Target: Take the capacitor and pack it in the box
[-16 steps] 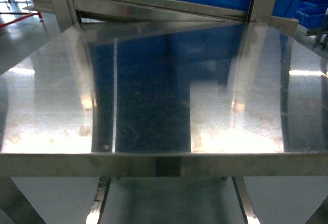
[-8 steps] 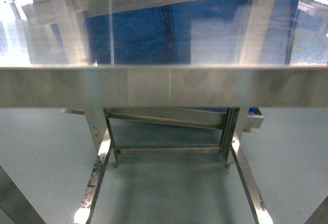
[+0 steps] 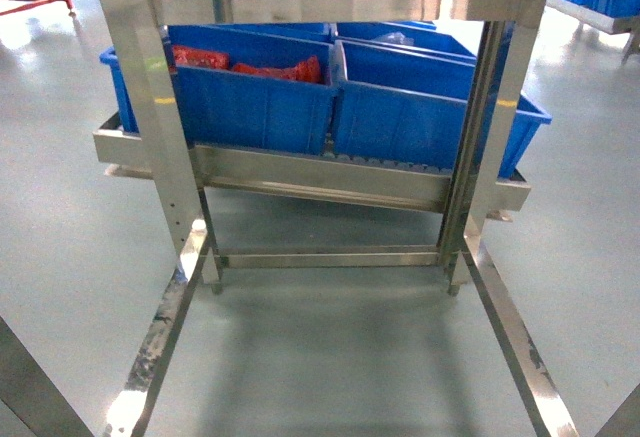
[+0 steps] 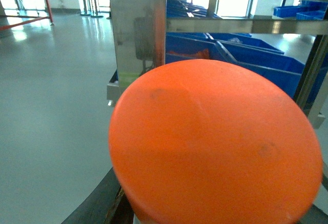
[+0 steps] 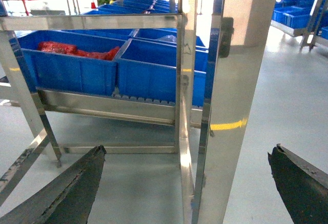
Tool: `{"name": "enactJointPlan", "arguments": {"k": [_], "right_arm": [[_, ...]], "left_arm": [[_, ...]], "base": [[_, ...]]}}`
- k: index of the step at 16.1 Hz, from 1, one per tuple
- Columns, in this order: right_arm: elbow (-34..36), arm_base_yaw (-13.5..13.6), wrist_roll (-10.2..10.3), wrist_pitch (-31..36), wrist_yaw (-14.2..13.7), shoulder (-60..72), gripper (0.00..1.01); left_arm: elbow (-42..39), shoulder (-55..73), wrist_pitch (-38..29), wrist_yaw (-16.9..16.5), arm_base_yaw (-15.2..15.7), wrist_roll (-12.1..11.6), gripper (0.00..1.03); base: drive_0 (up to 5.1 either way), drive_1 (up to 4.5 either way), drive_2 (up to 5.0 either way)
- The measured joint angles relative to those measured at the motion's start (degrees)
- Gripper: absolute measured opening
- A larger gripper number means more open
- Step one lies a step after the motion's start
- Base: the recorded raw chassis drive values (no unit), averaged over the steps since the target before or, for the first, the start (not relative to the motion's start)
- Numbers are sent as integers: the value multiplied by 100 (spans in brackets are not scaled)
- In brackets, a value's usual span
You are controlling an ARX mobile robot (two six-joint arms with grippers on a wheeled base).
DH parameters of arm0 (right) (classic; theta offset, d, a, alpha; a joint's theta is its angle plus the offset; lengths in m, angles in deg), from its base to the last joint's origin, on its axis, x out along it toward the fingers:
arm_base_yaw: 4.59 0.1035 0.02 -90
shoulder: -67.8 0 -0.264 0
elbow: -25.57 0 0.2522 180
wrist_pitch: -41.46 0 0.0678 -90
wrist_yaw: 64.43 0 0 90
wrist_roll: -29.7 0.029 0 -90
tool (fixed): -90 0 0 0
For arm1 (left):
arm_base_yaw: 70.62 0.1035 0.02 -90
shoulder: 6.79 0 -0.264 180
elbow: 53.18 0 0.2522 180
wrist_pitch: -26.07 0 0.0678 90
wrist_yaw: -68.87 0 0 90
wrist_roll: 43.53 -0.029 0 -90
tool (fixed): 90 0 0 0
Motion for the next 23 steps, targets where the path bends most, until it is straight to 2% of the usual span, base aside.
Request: {"name": "enactJointPlan", "arguments": {"k": [23], "right_arm": [[0,0,0,0,0,0,98]], "left_arm": [[0,0,4,0,0,-4,44]], "base": [[0,0,0]]}}
